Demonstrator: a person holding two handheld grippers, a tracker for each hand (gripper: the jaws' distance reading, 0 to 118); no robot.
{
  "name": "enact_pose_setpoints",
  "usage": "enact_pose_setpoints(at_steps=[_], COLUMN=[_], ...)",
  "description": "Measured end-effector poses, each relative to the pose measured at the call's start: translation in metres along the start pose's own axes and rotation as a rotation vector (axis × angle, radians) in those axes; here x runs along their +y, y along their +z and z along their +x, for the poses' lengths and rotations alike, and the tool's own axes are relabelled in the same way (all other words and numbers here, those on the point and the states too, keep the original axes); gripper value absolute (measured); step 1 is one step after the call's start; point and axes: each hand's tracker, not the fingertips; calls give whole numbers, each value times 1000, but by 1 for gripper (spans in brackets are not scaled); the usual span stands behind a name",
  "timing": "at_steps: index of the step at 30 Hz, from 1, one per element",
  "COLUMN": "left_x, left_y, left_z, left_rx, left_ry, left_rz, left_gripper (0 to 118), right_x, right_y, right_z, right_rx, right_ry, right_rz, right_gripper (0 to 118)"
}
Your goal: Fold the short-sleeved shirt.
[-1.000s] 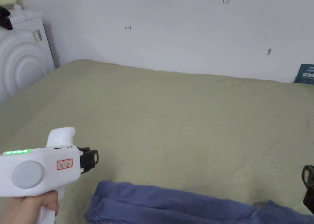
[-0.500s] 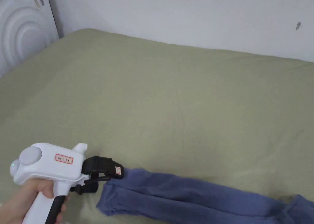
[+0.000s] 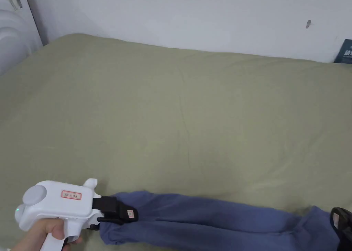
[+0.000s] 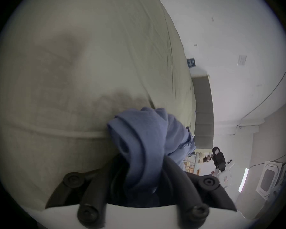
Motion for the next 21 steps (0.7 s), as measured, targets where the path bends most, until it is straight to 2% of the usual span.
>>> enact_pose_setpoints(at_steps=[3, 8, 10, 14, 17, 21], left_x=[-1, 0, -2, -7, -13, -28], left_y=[10, 52, 80, 127, 129, 93], left_z=[11, 29, 40, 62, 88, 140], left_rx=[93, 77, 171, 282, 357, 429], left_ry=[-90, -61, -119, -137, -186, -329], left_rz=[19, 90, 126, 184, 166, 89], left_gripper=[9, 8, 8, 8, 8, 8], right_x=[0, 2, 2, 2, -3, -11], right_y=[3, 8, 10, 14, 17, 22], right_z=[4, 12, 15, 22, 27, 33], right_rx=[15, 28, 37, 50, 55, 52], right_ry=[-6, -32, -35, -49, -63, -92], right_rz=[-1, 20, 32, 49, 57, 45], right_gripper=[5, 5, 5, 5, 5, 5])
